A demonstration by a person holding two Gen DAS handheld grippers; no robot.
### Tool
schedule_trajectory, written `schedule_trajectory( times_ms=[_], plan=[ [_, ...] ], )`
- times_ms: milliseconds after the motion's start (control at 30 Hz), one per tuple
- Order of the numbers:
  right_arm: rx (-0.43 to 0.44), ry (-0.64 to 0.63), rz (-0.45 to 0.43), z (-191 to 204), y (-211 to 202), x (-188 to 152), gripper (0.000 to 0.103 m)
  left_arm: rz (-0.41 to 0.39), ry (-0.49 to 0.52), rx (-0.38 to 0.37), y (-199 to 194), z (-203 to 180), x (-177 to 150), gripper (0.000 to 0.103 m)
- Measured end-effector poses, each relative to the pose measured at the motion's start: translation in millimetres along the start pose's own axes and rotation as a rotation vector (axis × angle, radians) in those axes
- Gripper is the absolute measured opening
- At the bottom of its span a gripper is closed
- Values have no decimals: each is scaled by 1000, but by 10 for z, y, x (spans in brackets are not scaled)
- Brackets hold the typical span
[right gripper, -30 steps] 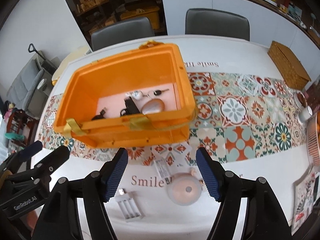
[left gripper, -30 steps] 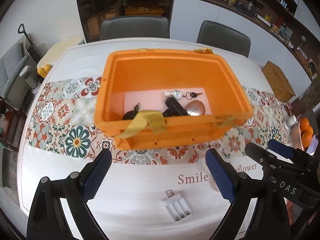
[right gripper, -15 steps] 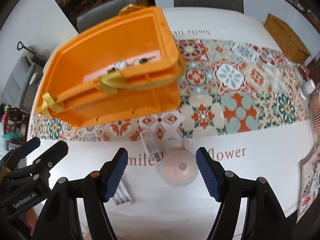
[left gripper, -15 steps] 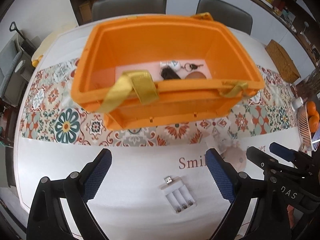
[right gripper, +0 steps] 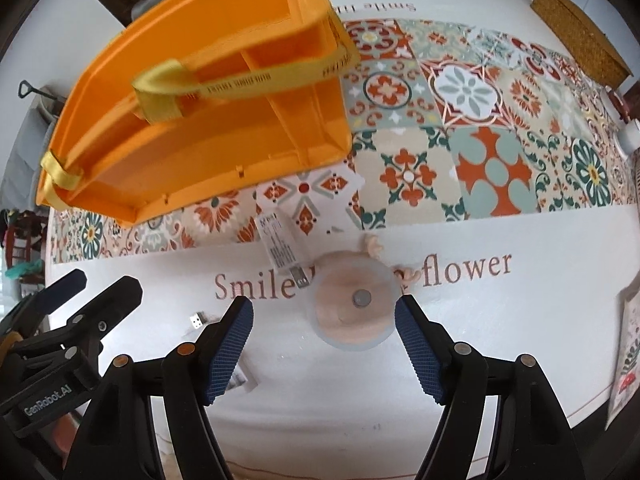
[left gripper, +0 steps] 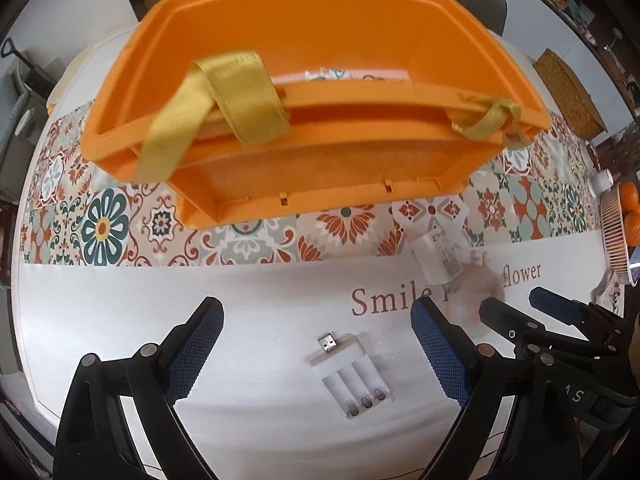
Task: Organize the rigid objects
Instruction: 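Move both grippers away from the crate toward the remaining table items, then grasp the round beige antlered device with the right gripper while the left grasps the white adapter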
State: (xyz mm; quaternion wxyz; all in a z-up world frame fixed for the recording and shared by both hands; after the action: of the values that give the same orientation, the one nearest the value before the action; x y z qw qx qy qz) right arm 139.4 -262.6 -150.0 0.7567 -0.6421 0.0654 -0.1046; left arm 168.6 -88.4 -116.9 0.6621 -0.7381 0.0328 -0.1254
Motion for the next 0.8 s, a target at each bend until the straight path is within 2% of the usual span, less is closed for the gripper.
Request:
schedule_trajectory(
  times_ms=[367,800],
  plan=[
    [-4,20,86,-97,304,-46,74,61,10,25,247,-12,-40,96],
    [-41,36,121,-129,615,-23,77,94,24,52,462,-51,-57,96]
  ],
)
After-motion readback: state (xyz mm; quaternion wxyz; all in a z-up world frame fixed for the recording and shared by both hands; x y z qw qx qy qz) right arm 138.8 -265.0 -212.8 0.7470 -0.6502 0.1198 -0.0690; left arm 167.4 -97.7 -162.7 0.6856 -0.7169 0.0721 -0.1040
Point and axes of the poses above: each gripper's, at about its wrist camera, not at the fingertips, and y roughly the way its jaws point, z to its left, x to its top, the point moved 3 cm from there along y, roughly the way its jaws point, and after that the axes turned 4 degrees about z, right-handed, at the moved point
